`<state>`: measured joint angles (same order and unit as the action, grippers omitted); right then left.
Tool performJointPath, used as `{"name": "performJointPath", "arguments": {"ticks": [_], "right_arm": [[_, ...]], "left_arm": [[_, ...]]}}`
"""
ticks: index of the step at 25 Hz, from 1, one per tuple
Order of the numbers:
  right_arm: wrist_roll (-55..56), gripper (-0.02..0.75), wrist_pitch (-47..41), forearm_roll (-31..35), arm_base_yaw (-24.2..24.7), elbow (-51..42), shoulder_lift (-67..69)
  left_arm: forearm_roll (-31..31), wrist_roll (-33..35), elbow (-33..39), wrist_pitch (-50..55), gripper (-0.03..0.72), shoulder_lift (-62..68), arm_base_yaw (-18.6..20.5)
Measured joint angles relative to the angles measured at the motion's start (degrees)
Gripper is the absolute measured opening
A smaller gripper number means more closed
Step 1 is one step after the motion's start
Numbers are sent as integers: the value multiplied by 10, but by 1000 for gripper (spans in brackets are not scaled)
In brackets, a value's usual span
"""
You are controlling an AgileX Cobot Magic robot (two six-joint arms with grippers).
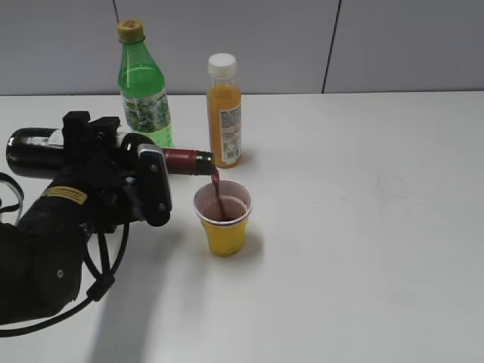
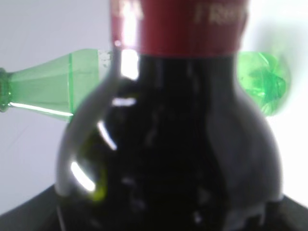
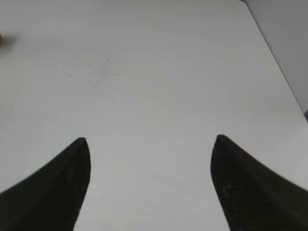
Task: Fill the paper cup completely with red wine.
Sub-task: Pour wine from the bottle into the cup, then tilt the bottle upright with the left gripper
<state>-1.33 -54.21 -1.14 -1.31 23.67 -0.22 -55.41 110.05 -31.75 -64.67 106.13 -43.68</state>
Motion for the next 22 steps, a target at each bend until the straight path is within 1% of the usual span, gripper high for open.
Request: {"name": "performJointPath", "arguments": {"ticks": [18,22], "right_arm": [[0,589,0,0,0,0,0],[0,589,0,0,0,0,0]], "left_arm": [[0,9,0,0,550,0,0],[1,20,0,0,550,0,0]]}}
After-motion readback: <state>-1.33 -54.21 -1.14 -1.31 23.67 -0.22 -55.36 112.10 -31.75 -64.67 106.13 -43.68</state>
